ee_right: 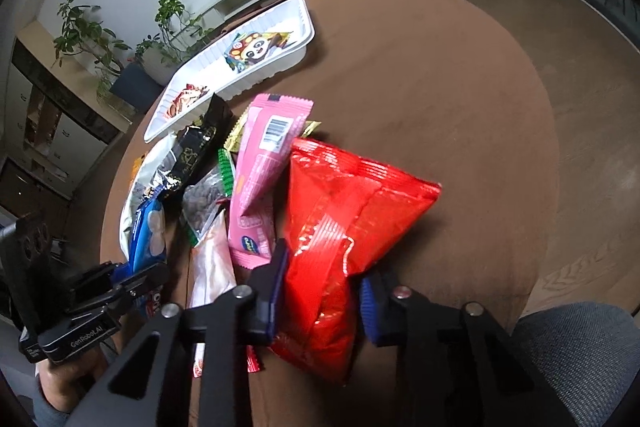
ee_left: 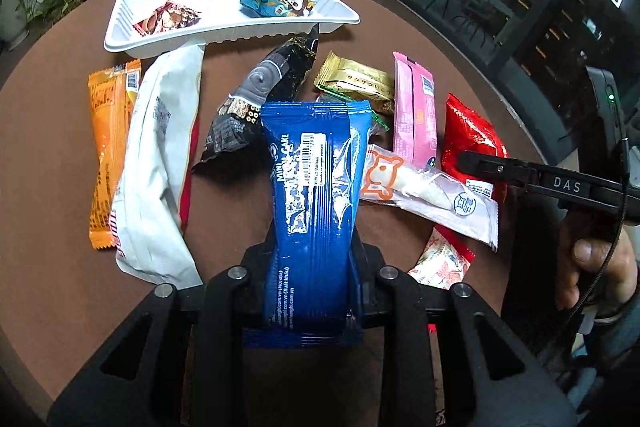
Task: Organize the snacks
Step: 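Grasp the blue wafer bar with the left tool while the right tool grasps the red chip bag, then carry both packets over the white tray and open both tools to release them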
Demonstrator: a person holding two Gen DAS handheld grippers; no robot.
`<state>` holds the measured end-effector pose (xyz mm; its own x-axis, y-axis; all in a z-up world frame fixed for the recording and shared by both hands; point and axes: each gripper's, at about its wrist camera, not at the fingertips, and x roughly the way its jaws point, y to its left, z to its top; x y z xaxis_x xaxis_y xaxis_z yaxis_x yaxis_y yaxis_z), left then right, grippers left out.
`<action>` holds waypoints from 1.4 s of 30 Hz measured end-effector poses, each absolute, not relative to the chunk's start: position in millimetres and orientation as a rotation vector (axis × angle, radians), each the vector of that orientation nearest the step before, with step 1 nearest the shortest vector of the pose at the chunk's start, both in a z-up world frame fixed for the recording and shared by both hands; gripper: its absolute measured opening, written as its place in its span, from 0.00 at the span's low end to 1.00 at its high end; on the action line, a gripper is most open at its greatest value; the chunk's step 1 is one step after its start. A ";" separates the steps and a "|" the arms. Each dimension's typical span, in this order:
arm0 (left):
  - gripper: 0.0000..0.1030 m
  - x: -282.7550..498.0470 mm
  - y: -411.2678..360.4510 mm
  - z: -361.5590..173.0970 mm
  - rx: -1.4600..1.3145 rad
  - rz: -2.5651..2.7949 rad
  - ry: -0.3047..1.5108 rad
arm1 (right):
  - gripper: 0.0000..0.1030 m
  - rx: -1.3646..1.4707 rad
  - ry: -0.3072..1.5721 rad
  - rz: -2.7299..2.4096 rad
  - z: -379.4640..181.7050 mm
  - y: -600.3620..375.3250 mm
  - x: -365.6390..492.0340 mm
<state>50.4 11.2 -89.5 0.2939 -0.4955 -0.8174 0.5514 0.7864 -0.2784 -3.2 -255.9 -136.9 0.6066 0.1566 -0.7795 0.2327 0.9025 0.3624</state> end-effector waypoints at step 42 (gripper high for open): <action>0.24 44.3 61.9 -55.2 -0.345 -0.827 0.978 | 0.27 0.207 0.880 -0.163 -88.7 -261.3 -21.5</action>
<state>44.3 61.9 -55.2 0.2933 -0.7502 -0.5926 0.4596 0.6542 -0.6007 -21.5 -261.3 -88.7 0.6265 -0.0564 -0.7774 0.2260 0.9677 0.1120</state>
